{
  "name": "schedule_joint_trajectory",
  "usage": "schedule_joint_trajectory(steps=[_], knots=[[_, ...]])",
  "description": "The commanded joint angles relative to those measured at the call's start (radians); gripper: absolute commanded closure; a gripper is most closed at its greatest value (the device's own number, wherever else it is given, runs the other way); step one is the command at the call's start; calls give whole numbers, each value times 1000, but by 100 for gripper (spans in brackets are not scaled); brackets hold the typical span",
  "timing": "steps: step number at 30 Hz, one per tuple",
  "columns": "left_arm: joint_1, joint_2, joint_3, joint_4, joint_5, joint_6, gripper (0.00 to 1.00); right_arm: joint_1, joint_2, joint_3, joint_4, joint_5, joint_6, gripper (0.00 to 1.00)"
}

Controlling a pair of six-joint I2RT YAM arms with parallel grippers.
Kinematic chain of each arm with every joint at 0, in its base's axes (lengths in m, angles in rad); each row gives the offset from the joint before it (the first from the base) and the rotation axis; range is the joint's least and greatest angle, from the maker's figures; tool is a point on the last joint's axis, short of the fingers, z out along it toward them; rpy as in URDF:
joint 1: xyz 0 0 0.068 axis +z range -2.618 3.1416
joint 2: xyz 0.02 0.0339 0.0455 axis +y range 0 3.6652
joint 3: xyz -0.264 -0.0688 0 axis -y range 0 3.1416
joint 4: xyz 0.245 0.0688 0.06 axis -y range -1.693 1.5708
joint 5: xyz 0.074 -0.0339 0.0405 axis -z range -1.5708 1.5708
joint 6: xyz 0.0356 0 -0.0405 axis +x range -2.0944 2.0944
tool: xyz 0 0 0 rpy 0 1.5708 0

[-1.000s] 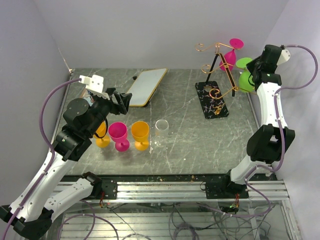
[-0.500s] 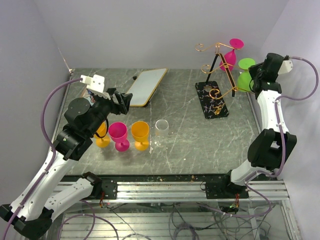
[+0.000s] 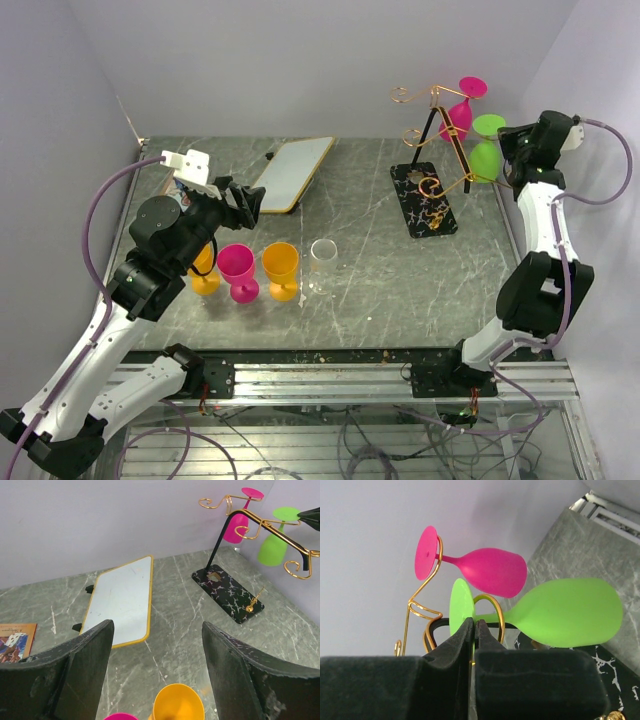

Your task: Take the wine glass off the wine glass rack

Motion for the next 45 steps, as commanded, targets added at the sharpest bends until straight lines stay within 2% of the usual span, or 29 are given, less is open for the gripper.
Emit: schedule_joint_trajectory(steps=[1,9,25,37,45], knots=[[2,-5,-6,42,16,-4,19,-6,38,48,13,-47,11,100],[3,-3,-7,43,15,-7,18,-5,47,53,30,-56,18,88],[2,-1,-8,44,18,-7,18,-5,103,98,37,-67,42,82],[-2,2,-11,46,21,-8,18,-5,62,77,16,-4,83,96],[-5,-2,-11,47,20,-8,18,-6,13,29,21,48,109,100]])
